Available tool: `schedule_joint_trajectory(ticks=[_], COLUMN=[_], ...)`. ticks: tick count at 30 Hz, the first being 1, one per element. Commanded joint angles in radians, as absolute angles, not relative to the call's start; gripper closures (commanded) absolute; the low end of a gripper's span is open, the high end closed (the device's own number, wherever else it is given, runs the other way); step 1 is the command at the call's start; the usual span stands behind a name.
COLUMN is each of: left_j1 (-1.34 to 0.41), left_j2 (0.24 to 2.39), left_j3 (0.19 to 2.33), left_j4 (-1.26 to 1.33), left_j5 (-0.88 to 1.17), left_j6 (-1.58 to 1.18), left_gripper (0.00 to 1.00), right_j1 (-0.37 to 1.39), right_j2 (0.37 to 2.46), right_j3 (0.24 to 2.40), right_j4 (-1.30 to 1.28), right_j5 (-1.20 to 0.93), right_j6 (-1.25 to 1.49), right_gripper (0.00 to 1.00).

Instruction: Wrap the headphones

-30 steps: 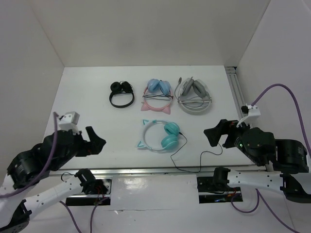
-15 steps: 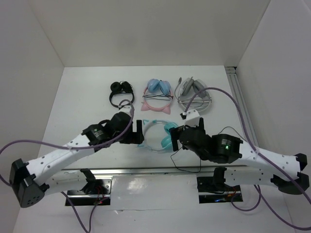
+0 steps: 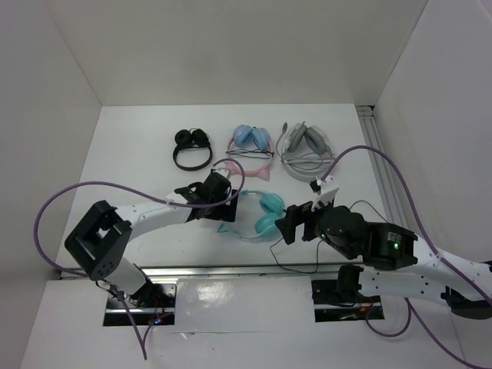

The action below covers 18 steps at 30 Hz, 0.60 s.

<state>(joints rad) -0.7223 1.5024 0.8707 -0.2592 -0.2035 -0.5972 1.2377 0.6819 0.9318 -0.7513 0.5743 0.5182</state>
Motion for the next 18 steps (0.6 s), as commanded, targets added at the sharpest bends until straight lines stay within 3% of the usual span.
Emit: schedule_joint_trajectory(ticks=[1, 10, 18], left_j1=[-0.710, -0.710, -0.710], left_j2=[1.577, 1.703, 1.716], left_j3=[0.919, 0.925, 0.940], left_j4=[-0.195, -0.193, -0.169], left_j5=[-0.213, -0.232, -0.242], left_j6=[-0.554, -0.574, -0.572], left_gripper=[0.01, 0.19, 0.23], right_j1=[1.243, 1.243, 1.243], right_j2=[0.651, 0.660, 0.670], right_j3=[0.965, 0.937, 0.928], right_j4=[-0.744, -0.712, -0.681], right_j5=[0.525, 0.535, 0.526], right_j6=[0.518, 0.509, 0.499], right_gripper=[0.00, 0.00, 0.00])
